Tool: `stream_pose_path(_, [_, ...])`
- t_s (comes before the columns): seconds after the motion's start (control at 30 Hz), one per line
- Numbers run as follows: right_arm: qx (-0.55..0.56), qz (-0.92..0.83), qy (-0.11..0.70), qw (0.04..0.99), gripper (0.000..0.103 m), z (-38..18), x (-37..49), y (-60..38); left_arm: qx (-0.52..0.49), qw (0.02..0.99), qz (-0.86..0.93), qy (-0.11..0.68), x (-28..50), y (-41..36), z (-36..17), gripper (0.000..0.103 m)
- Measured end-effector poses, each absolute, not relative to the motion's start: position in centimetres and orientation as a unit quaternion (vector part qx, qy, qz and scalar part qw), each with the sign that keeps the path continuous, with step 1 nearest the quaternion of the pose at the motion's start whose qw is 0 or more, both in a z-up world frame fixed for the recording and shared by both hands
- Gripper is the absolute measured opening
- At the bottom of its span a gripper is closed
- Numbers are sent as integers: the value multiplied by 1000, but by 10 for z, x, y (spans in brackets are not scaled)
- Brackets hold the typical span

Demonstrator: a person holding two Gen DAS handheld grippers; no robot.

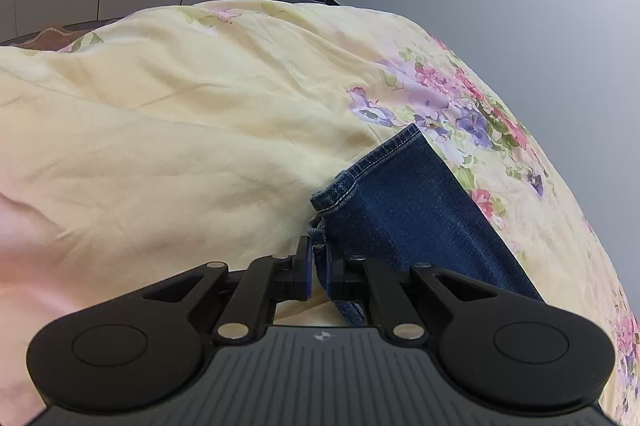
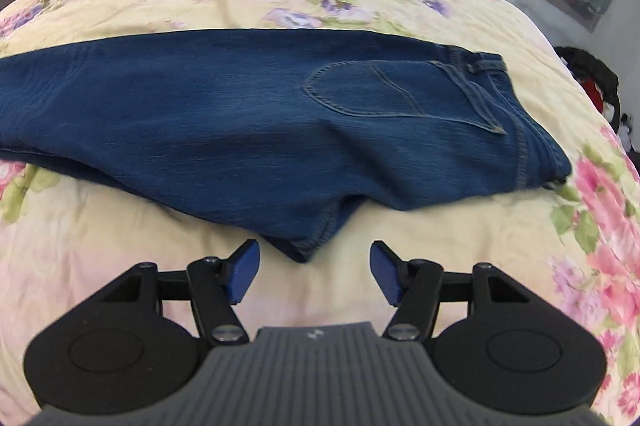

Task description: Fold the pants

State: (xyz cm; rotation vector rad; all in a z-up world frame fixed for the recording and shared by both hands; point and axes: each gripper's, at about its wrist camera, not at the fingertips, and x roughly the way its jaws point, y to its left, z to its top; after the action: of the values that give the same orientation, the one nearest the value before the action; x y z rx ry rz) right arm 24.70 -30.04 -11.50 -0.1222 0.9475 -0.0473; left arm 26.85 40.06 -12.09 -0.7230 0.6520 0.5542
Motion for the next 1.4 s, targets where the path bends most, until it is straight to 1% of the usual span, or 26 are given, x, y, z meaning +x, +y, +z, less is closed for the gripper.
stream_pose_path(0.03, [-65, -27, 456, 887, 48, -119, 251, -297, -343, 846, 263, 311, 268, 401, -121, 6])
stream_pose_path(0.1, [-69, -32, 462, 884, 32, -126, 258, -294, -347, 845, 262, 312, 268, 403, -120, 6])
stream_pose_path(0.13, [-75, -39, 460, 884, 12, -126, 260, -295, -346, 846, 261, 311, 268, 403, -119, 6])
stream_pose_path(0.2, [-68, -42, 455, 887, 6, -123, 261, -305, -339, 848, 260, 313, 267, 403, -118, 6])
stream_pose_path(0.33, [-57, -63, 453, 888, 4, -118, 264, -322, -324, 850, 264, 321, 268, 403, -121, 6])
stream_pose_path(0.5, [-51, -73, 475, 876, 2, -132, 276, -326, -336, 843, 258, 331, 264, 409, -134, 6])
stream_pose_path(0.6, [-49, -69, 484, 871, 3, -135, 278, -325, -358, 837, 246, 333, 260, 417, -134, 7])
stream_pose_path(0.63, [-44, -65, 487, 870, 4, -135, 277, -326, -349, 836, 251, 341, 259, 418, -131, 10])
stream_pose_path(0.7, [-42, -59, 491, 868, 14, -134, 273, -329, -317, 839, 271, 349, 255, 417, -121, 11])
stream_pose_path(0.73, [-38, -53, 492, 868, 25, -132, 269, -330, -308, 844, 267, 349, 252, 418, -115, 11])
stream_pose_path(0.77, [-35, -46, 492, 868, 31, -128, 266, -332, -300, 849, 262, 346, 249, 417, -108, 16])
stream_pose_path(0.8, [-35, -43, 489, 870, 37, -123, 261, -334, -289, 856, 259, 341, 247, 414, -100, 19])
stream_pose_path(0.83, [-36, -41, 486, 872, 38, -118, 256, -336, -276, 863, 257, 337, 246, 411, -93, 24])
stream_pose_path(0.97, [-30, -19, 457, 889, 38, -88, 243, -340, -231, 887, 229, 328, 256, 387, -72, 28])
stream_pose_path(1.07, [-21, -16, 431, 902, 34, -71, 253, -344, -219, 895, 201, 333, 274, 365, -69, 28])
stream_pose_path(1.1, [-24, -22, 422, 906, 32, -68, 261, -348, -217, 895, 188, 341, 281, 359, -71, 28])
stream_pose_path(1.17, [-23, -38, 416, 908, 20, -67, 279, -361, -190, 900, 187, 346, 290, 343, -75, 28])
stream_pose_path(1.23, [-12, -60, 406, 912, 15, -66, 300, -384, -171, 898, 183, 361, 299, 333, -84, 28])
stream_pose_path(1.33, [23, -92, 404, 910, 16, -65, 338, -425, -179, 887, 185, 384, 307, 332, -103, 27])
stream_pose_path(1.4, [27, -118, 395, 911, 16, -64, 362, -448, -175, 878, 196, 400, 313, 333, -117, 24])
